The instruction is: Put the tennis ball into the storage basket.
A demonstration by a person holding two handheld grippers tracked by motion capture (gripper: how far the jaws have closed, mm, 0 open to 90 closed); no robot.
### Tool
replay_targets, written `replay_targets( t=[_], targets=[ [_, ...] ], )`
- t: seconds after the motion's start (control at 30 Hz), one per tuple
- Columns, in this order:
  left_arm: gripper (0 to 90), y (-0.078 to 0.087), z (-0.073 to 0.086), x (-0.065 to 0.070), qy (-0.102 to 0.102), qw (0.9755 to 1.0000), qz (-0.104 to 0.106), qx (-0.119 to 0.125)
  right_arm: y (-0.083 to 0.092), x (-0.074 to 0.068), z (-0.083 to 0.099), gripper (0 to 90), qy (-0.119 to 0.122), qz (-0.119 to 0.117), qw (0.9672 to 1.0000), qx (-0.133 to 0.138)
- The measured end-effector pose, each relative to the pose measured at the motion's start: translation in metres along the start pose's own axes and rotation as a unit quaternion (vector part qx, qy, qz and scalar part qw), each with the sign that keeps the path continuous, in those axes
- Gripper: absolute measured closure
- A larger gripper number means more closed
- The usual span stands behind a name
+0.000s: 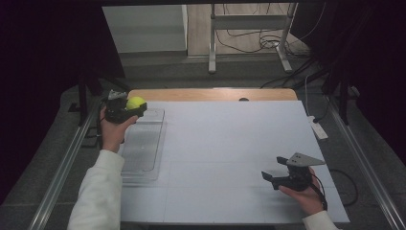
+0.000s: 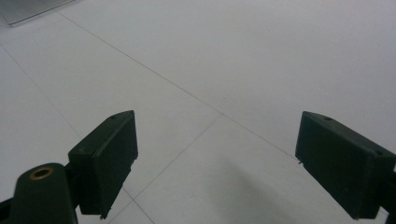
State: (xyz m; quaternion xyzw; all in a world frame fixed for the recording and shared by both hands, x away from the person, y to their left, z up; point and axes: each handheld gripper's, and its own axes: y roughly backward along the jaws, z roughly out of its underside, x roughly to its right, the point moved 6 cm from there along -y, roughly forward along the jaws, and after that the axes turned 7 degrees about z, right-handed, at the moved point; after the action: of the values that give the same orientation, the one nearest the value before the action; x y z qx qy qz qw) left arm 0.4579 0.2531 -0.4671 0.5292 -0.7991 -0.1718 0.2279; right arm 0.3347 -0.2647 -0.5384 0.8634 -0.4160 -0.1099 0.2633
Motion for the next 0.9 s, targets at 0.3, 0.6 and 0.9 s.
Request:
replay_targets(
  t=[0.3, 0.6, 0.9],
  targets=[
    [26.6, 0.000, 0.003, -0.009, 0.004, 0.9999, -0.008, -0.013, 0.000, 0.000, 0.000, 13.6, 0.000, 0.001, 1.0000, 0.001],
    [26.6, -0.001, 0.005, -0.015, 0.001, 0.9996, -0.015, -0.023, 0.000, 0.000, 0.000, 13.7, 0.000, 0.001, 1.0000, 0.002],
    [26.6, -0.004, 0.006, -0.017, 0.001, 0.9994, -0.018, -0.031, 0.000, 0.000, 0.000, 13.7, 0.000, 0.001, 1.0000, 0.001]
  ],
)
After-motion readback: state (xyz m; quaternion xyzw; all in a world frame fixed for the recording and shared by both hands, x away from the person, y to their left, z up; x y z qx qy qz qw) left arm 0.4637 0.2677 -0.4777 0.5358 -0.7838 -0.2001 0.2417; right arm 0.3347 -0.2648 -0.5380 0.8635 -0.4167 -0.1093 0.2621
